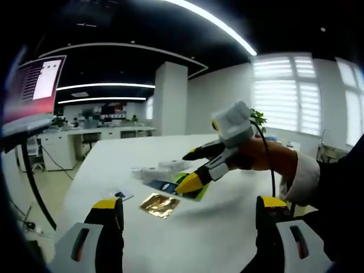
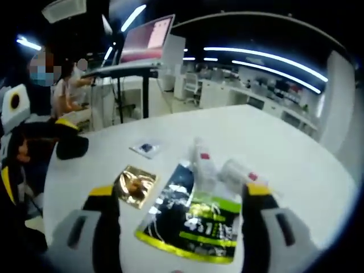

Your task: Arrange the skincare products in the storage area until every visible bottle or jar stands upright without overlapping.

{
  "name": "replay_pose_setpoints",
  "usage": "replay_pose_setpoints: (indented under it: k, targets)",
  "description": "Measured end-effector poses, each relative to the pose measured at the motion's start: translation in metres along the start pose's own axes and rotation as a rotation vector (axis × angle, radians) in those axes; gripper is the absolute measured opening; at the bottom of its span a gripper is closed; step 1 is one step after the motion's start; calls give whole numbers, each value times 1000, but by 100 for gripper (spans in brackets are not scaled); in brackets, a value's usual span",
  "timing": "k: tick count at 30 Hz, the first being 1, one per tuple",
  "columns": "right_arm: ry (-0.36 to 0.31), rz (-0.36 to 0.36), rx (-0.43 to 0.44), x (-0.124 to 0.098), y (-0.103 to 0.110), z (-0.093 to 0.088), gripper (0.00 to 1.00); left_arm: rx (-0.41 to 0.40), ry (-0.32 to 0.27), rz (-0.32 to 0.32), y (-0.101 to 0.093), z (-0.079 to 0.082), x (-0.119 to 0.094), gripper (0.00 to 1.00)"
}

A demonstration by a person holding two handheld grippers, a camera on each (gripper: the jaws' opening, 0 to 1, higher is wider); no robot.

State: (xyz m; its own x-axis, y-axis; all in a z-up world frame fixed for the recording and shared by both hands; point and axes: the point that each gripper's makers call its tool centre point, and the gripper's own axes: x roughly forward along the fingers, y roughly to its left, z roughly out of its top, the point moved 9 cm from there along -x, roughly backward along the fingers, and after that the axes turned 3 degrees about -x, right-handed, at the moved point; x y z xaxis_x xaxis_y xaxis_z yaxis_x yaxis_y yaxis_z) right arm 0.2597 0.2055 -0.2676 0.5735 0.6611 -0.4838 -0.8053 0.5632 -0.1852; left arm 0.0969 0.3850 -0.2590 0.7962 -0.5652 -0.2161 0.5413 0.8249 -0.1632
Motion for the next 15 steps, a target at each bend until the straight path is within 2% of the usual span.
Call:
replay_pose_setpoints:
  k: [15]
  targets:
    - [-3, -21, 8, 15, -7, -5, 86, -26, -21, 5, 5, 0, -2, 97]
